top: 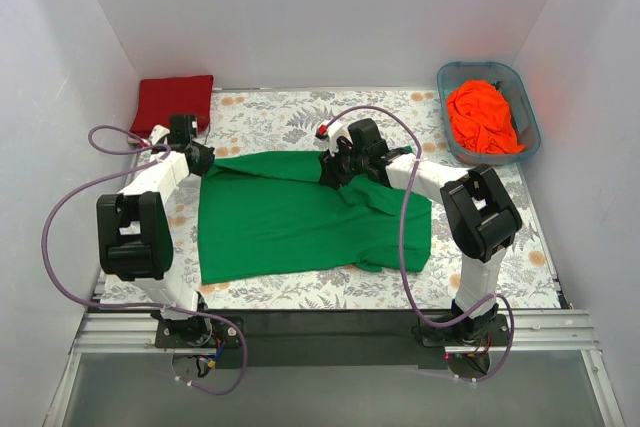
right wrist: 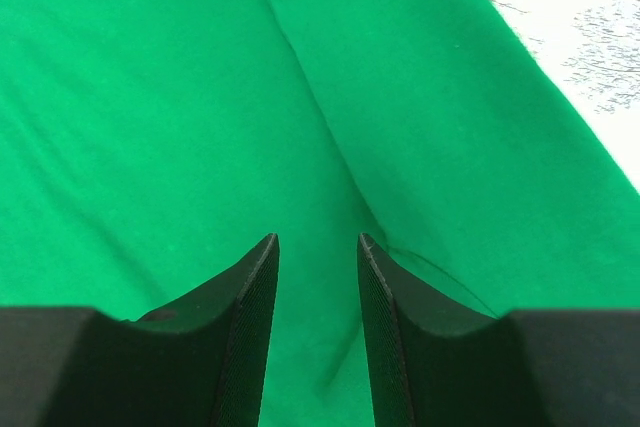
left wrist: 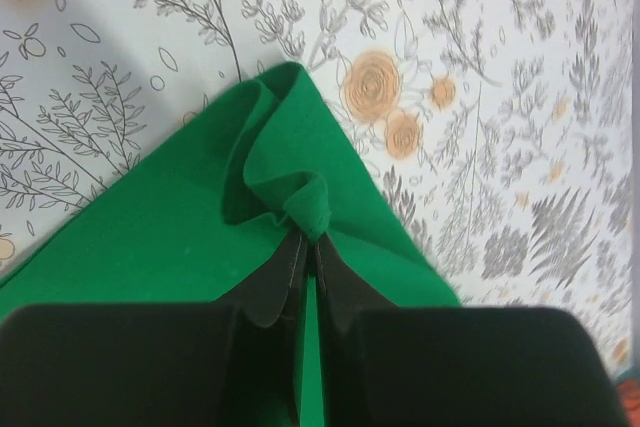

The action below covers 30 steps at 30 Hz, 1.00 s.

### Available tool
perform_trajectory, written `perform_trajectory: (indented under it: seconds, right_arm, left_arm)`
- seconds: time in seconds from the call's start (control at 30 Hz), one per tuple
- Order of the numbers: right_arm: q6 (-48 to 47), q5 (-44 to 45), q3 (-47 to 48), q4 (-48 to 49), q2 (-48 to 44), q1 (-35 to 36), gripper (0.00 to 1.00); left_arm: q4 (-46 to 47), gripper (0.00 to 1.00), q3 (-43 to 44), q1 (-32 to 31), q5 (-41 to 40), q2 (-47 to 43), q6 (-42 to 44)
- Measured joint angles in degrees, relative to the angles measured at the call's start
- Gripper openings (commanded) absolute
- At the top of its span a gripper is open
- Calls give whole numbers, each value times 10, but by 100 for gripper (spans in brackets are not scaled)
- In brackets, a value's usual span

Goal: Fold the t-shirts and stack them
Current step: Fold the tshirt

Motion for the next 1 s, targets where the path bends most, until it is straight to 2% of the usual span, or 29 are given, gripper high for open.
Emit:
perform_trajectory:
  seconds: [0.37, 0.63, 0.93, 1.0]
  right_arm:
    - [-59, 110, 0, -8, 23, 19, 46]
    - [-90, 212, -8, -35, 27, 49, 45]
    - [-90, 281, -30, -47, 19, 59, 32]
    - [-91, 292, -35, -49, 16, 60, 24]
  left_arm:
    - [65, 2, -112, -35, -22, -32, 117]
    - [90, 3, -122, -35, -31, -32, 151]
    - [104, 4, -122, -35, -49, -31, 180]
    - [107, 4, -122, -35, -52, -31, 183]
